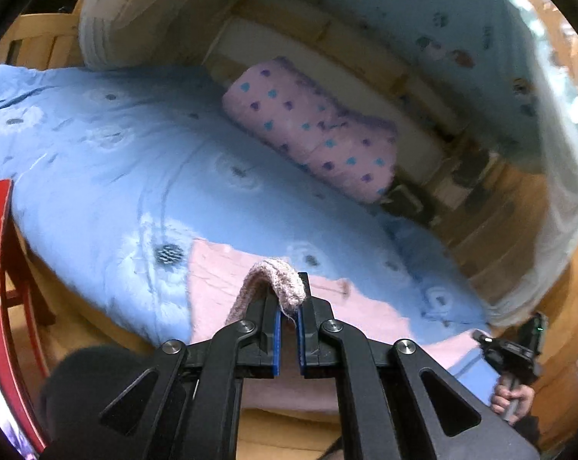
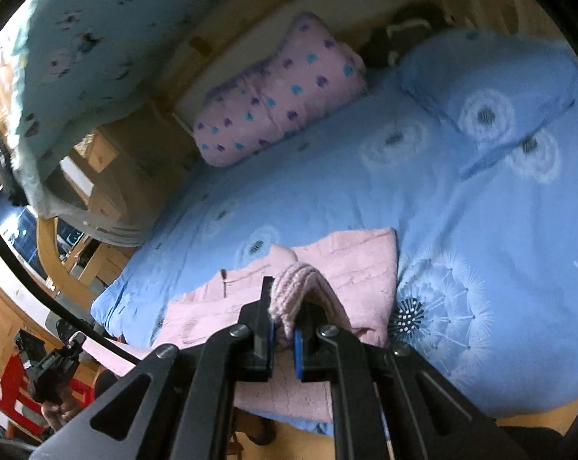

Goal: Fold small clothes
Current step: 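Lower the held hem onto the cardigan body with both grippers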

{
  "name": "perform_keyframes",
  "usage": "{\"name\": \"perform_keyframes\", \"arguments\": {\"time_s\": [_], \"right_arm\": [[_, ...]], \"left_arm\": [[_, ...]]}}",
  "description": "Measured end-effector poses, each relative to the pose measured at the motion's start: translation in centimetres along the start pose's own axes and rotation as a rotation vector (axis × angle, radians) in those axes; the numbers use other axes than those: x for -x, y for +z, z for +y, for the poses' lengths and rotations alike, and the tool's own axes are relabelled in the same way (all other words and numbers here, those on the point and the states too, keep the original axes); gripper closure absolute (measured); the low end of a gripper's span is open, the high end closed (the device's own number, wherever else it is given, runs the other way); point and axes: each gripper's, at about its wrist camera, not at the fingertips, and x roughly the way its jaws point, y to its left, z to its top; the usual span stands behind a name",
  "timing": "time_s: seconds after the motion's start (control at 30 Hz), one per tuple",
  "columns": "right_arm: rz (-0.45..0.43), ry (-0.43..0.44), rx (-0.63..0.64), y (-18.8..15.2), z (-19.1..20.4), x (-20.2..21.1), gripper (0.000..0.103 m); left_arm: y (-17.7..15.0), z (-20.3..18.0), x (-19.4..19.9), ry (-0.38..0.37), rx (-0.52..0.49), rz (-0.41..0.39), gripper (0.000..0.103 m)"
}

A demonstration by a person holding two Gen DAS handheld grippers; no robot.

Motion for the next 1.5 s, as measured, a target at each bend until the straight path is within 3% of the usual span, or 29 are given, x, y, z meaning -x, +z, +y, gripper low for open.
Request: {"name": "perform_keyframes", "arguments": {"time_s": [0.17, 0.43, 0.6, 0.73, 0.93, 1.03, 1.33, 1.4, 1.47, 1.5], "right_arm": [[0.086, -0.026, -0.013, 1.7, -0.8, -4.0, 0.096], [0.193, -0.031, -0.076, 5.4, -3.2, -10.6, 0.096], [0.257, -0.086, -0.053, 7.3, -3.5, -14.1, 0.096], [0.288, -0.110, -0.049, 8.0, -4.3, -16.4, 0.096], [0.316, -0.136, -0.136, 8.5, -7.0, -19.4, 0.096], [0.318, -0.167, -0.167, 8.0, -8.2, -20.8, 0.096], [0.337, -0.211, -0.235, 8.1, -9.3, -23.6, 0.095], [0.333, -0.219, -0.258, 7.8, -9.8, -23.9, 0.095], [0.314, -0.213, -0.309, 7.6, -10.4, -23.7, 0.087], [0.306, -0.203, -0.335, 7.6, -10.7, -23.5, 0.085]], "left_arm": [[2.0, 0.9, -5.9, 0.063, 0.051, 0.117, 0.103], [4.6, 0.5, -12.4, 0.170, 0.001, 0.181, 0.103], [5.1, 0.7, -16.9, 0.225, 0.000, 0.263, 0.103], [5.3, 0.6, -19.3, 0.256, -0.028, 0.282, 0.103], [5.5, 1.2, -22.1, 0.259, -0.057, 0.277, 0.103], [5.5, 2.2, -23.7, 0.250, -0.005, 0.323, 0.103], [6.6, 2.8, -25.3, 0.234, 0.011, 0.318, 0.103], [6.4, 3.2, -26.7, 0.230, 0.011, 0.365, 0.103], [6.1, 3.6, -27.9, 0.254, 0.033, 0.416, 0.103], [6.1, 3.9, -27.9, 0.223, 0.061, 0.415, 0.103]]}}
